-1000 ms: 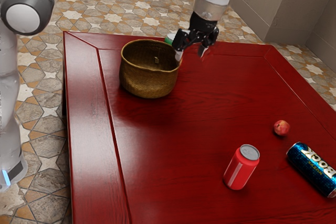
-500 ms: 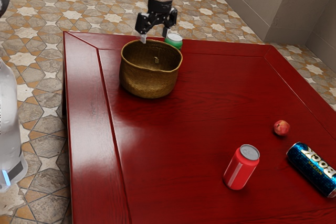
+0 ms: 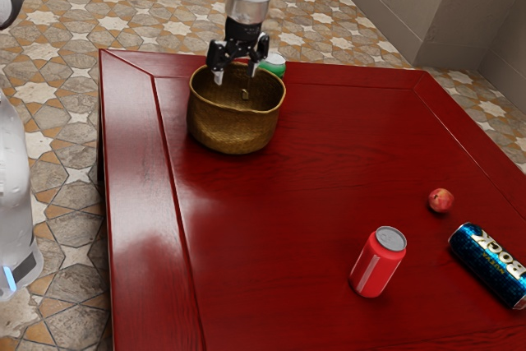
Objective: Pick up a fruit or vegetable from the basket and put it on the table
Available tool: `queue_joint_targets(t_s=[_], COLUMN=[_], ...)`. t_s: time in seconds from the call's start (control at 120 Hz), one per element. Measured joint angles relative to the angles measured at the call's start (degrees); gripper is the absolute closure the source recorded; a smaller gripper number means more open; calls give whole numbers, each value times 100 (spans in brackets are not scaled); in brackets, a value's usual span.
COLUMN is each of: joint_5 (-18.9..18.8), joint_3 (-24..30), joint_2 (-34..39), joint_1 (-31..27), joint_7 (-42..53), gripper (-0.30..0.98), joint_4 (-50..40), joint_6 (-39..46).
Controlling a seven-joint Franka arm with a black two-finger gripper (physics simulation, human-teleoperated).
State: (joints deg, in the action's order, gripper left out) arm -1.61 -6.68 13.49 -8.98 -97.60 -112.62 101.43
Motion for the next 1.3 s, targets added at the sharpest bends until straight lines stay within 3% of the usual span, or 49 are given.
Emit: queue_joint_targets(t_s=[0.217, 0.475, 0.742, 1.3], joint_5=[23, 148, 148, 102], joint_3=[0, -4, -52, -45], joint_2=[-322, -96, -111, -645], joint_1=[-121, -123, -392, -354], joint_7=[114, 198, 281, 444], gripper=[0, 0, 0, 0], joint_4=[-10, -598, -625, -588], joint_6=[357, 682, 849, 1433])
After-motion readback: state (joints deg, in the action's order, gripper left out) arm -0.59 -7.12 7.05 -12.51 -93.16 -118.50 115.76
